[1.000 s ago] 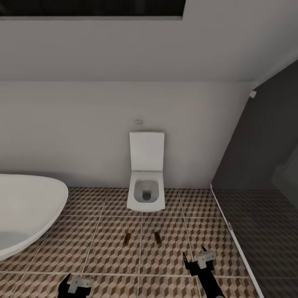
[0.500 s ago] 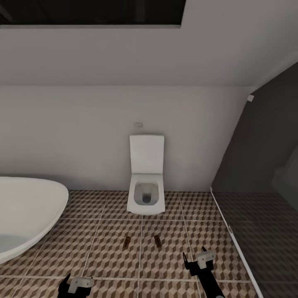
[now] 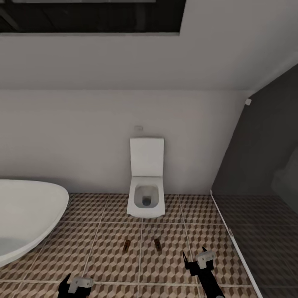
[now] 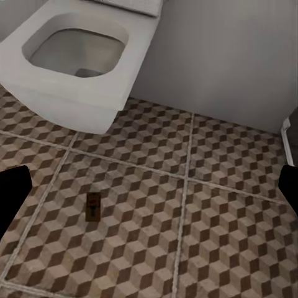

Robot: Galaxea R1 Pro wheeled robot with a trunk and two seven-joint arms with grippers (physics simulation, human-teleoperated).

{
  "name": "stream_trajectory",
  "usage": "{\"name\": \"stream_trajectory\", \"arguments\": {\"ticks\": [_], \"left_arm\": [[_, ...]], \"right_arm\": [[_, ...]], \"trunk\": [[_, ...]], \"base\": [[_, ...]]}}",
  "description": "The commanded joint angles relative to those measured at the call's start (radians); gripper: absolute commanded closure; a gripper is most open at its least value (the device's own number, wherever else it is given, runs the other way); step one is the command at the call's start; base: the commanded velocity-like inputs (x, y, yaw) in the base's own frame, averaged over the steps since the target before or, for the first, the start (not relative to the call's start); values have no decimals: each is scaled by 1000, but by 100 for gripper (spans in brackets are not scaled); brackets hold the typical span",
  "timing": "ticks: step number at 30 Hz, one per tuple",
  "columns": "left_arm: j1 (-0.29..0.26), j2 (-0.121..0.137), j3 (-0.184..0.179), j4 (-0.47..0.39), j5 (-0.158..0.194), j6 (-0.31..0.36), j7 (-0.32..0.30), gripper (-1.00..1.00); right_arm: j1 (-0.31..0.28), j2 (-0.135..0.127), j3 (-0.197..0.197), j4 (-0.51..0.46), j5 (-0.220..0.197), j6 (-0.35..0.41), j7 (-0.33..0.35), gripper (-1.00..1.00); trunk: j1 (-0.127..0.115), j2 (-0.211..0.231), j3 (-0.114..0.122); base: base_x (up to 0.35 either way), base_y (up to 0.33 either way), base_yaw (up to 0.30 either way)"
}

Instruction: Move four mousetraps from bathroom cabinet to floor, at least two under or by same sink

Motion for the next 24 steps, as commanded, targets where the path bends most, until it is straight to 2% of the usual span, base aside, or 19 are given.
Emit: {"name": "stream_trajectory", "arguments": {"ticks": [1,24], "left_arm": [[-1,0,-8,2,-2,-3,8,-100],[-1,-1,-8,2,-2,-3,8,-100]], "right_arm": [[-1,0,3,1,8,-1,-10,-100],[-1,2,3,1,8,-1,-11,-100]], "trunk": [[1,-2,0],[1,-2,37]], "base": [[0,0,0],[0,0,0]]}}
